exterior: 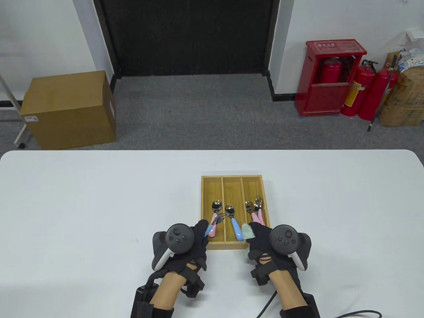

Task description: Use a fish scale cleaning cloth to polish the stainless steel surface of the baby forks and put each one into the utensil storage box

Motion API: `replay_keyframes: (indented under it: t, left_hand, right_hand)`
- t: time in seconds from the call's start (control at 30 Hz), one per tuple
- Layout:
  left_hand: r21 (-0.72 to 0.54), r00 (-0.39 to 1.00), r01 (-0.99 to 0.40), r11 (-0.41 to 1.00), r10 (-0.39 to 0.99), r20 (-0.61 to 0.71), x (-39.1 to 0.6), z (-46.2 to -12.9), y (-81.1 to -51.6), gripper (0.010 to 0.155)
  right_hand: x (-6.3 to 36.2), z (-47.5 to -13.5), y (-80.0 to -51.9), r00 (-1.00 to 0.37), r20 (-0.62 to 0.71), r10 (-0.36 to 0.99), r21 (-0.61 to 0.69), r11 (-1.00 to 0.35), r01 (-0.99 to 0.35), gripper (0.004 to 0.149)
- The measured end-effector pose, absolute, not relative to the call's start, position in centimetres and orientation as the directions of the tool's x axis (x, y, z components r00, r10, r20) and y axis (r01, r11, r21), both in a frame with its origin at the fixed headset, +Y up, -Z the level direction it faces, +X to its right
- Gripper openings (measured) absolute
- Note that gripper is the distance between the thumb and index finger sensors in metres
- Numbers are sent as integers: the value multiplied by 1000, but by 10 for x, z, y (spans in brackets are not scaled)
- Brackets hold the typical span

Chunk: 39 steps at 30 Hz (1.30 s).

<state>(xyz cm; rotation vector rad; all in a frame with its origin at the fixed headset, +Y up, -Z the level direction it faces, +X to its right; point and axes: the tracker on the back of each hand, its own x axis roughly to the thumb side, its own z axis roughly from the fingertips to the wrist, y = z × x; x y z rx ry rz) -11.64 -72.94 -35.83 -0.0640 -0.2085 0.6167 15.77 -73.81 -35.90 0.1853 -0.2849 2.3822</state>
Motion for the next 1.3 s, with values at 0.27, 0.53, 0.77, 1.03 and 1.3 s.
replay_keyframes:
  t: [0.27,0.53,0.77,1.03,1.3]
  left_hand:
    - [-80,889,-451,889,456,53,-94,-399,-724,60]
    - [-68,921,-388,919,384,-66,-73,-421,-734,59]
    - [-78,922,-377,923,366,-126,-63,-427,-755,58]
    - [-73,907,-420,905,416,-65,-68,-422,-762,58]
    - [-7,894,-442,897,441,82,-90,-399,-734,59]
  right_hand:
    - [155,-363,-745,-747,213,630,-133,-739,-660,47]
    - [152,-364,-746,-753,220,620,-122,-748,-652,48]
    - [150,-364,-745,-746,227,626,-105,-746,-657,48]
    - [145,-364,-748,-739,251,626,-82,-747,-660,51]
    - [139,-362,-749,-695,252,673,-37,-711,-702,64]
